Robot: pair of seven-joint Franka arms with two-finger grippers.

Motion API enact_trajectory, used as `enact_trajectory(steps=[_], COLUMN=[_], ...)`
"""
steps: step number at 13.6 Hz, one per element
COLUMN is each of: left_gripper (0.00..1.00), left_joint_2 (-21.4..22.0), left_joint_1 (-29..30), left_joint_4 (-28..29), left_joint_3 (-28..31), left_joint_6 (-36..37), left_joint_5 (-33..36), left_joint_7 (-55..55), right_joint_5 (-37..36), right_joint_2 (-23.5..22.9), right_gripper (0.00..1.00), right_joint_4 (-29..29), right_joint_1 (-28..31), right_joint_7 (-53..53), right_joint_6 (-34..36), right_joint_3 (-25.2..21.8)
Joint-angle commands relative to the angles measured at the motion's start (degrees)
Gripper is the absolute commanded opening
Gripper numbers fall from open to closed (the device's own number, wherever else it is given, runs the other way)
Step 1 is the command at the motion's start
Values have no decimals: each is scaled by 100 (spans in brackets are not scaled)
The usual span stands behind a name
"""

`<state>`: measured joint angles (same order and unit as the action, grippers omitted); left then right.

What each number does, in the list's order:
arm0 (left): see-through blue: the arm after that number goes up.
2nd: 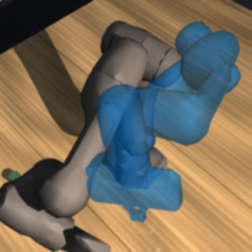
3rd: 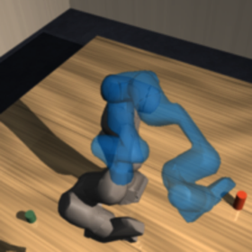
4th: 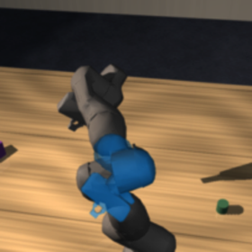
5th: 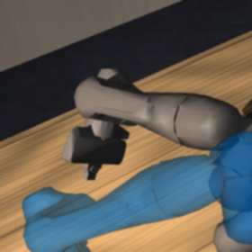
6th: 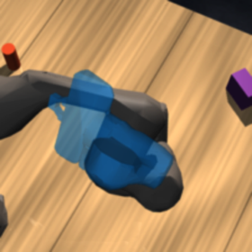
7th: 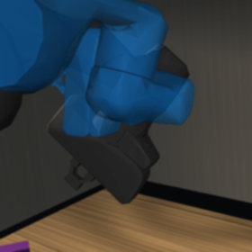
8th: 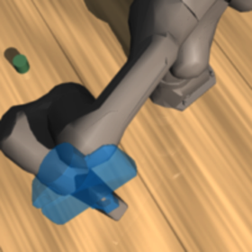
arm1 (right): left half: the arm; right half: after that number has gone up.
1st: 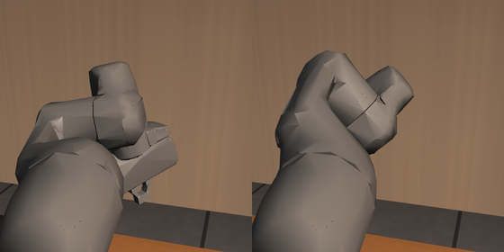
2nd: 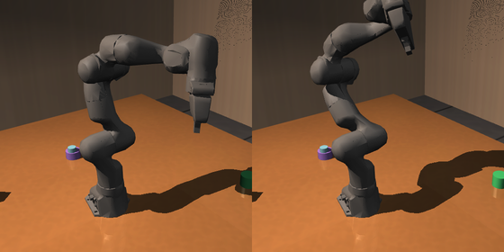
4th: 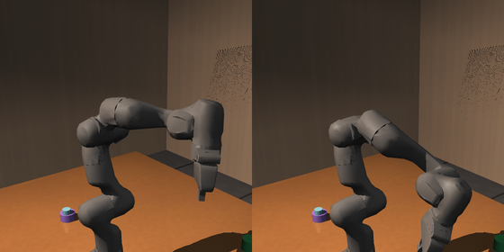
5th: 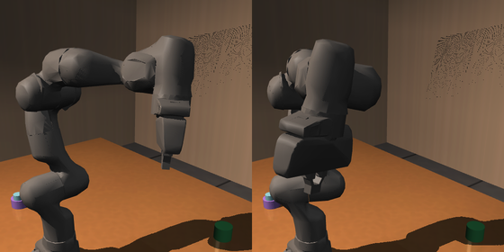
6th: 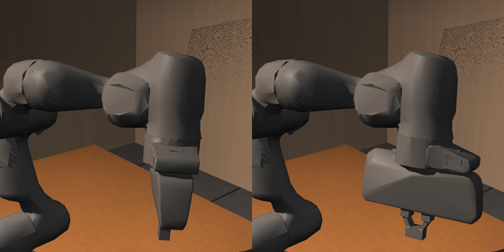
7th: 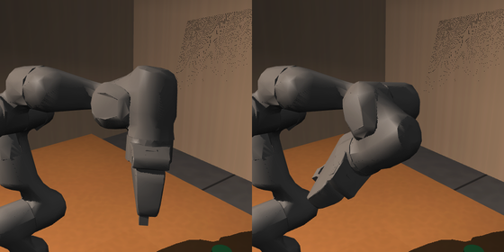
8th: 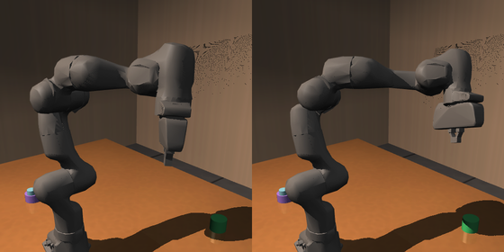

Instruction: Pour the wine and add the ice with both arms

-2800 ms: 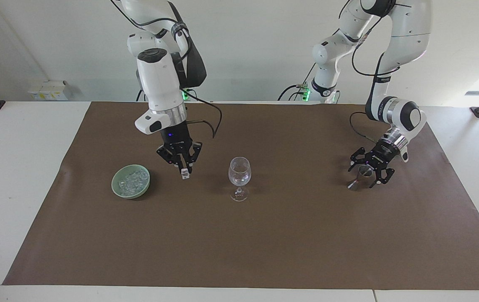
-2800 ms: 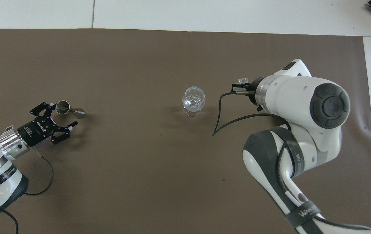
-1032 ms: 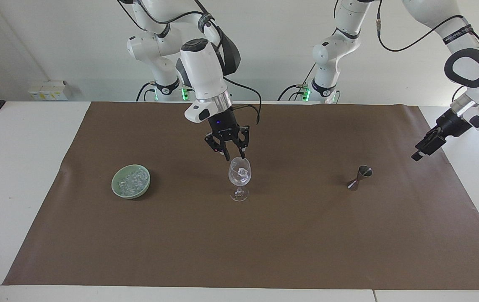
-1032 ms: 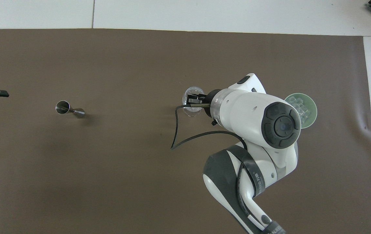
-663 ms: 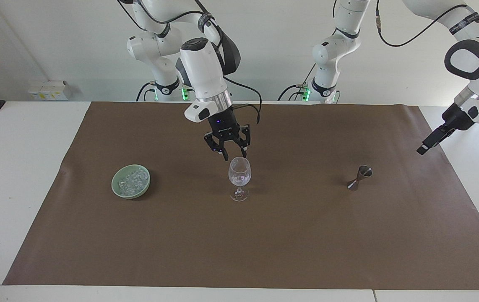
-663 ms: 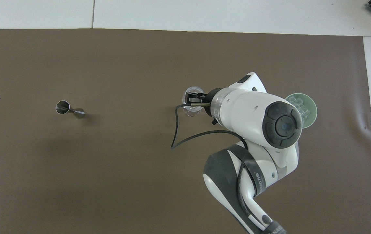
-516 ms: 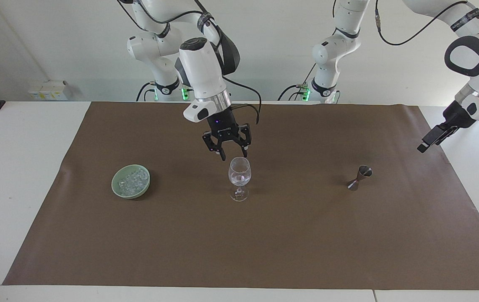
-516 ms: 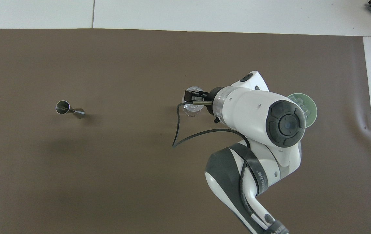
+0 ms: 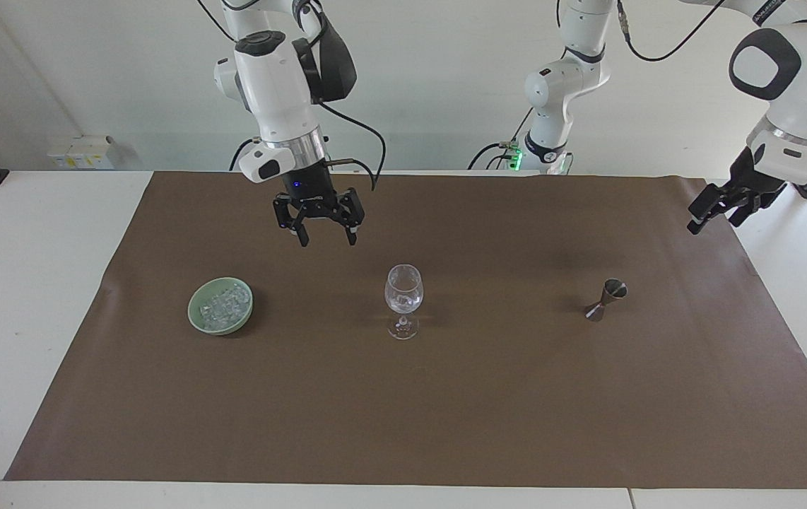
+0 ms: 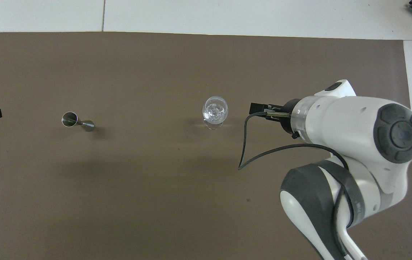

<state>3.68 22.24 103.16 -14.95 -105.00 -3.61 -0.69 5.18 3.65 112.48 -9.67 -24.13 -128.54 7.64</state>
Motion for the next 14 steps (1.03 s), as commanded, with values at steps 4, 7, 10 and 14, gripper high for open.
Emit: enact_trajectory(steps=[4, 7, 10, 14], left_gripper=[100, 100, 100, 100], left_joint_2=[125, 89, 98, 89], left_joint_1=[-1307, -2151, -2207, -2083], left_joint_4=[-42, -392, -629, -903], left_joint_3=[693, 1440, 1513, 1425], left_joint_6=[340, 585, 822, 1366], left_joint_5=[168, 176, 176, 202], left_joint_7=[-63, -72, -124, -142], right_joint_5=[-43, -516, -711, -861], right_joint_2=[216, 66, -13, -206], right_gripper=[100, 100, 100, 100], right_joint_4=[-795, -1342, -1816, -2310], right_joint_1=[676, 791, 879, 976], right_joint_7=[708, 778, 1094, 1253], right_joint_6=[1415, 2166, 2639, 3247], right_joint_3=[36, 44, 36, 36])
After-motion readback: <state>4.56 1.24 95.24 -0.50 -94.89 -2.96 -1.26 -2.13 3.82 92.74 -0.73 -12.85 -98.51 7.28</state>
